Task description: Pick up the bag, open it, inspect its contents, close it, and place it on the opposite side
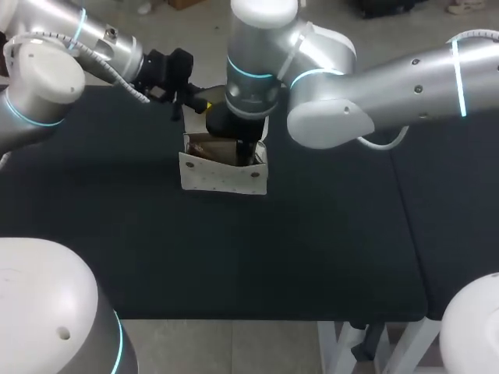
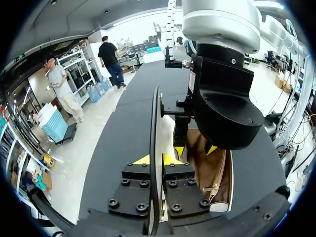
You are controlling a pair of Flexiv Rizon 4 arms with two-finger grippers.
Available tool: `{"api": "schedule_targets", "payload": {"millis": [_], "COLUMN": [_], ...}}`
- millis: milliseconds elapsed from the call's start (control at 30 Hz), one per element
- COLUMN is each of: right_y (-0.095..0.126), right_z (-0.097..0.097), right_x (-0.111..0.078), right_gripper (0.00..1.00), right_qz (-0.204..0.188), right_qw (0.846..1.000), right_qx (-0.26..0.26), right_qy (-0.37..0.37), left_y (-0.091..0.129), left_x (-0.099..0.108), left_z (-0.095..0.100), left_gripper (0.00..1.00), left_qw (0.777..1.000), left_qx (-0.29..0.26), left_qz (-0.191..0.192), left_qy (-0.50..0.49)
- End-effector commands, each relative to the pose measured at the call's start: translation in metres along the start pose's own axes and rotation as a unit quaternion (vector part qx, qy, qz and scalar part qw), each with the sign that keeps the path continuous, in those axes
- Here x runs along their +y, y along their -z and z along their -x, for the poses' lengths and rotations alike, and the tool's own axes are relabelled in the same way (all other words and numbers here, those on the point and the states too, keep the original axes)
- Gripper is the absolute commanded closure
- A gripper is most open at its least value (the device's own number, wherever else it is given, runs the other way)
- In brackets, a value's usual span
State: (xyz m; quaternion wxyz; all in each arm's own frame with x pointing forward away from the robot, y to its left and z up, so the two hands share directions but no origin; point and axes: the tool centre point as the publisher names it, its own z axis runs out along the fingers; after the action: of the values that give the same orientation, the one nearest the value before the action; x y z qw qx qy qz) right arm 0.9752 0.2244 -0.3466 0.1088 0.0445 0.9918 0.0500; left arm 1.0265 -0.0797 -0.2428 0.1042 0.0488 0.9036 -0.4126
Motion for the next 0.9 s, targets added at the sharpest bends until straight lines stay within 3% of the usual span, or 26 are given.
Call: {"api": "schedule_targets", "payload": {"millis": [33, 900], "right_y": [-0.0075, -0.0073], "right_z": [-0.0005, 0.0003], "right_x": [-0.0035, -0.0030], "right_gripper": [0.00, 0.00], "right_qz": [0.000, 0.004], "right_qw": [1.000, 1.000], "right_qx": [0.004, 0.004], "right_qy": [-0.001, -0.006], "left_y": [0.0016, 0.0005], "left_x": [0.0052, 0.0071], "left_z": [-0.0011, -0.0011], "left_gripper": [1.00, 1.00], "left_qw": [1.000, 1.000], "left_qx": [0.000, 0.003], "left_qz": [-0.003, -0.003], "left_qy": [0.000, 0.002]}}
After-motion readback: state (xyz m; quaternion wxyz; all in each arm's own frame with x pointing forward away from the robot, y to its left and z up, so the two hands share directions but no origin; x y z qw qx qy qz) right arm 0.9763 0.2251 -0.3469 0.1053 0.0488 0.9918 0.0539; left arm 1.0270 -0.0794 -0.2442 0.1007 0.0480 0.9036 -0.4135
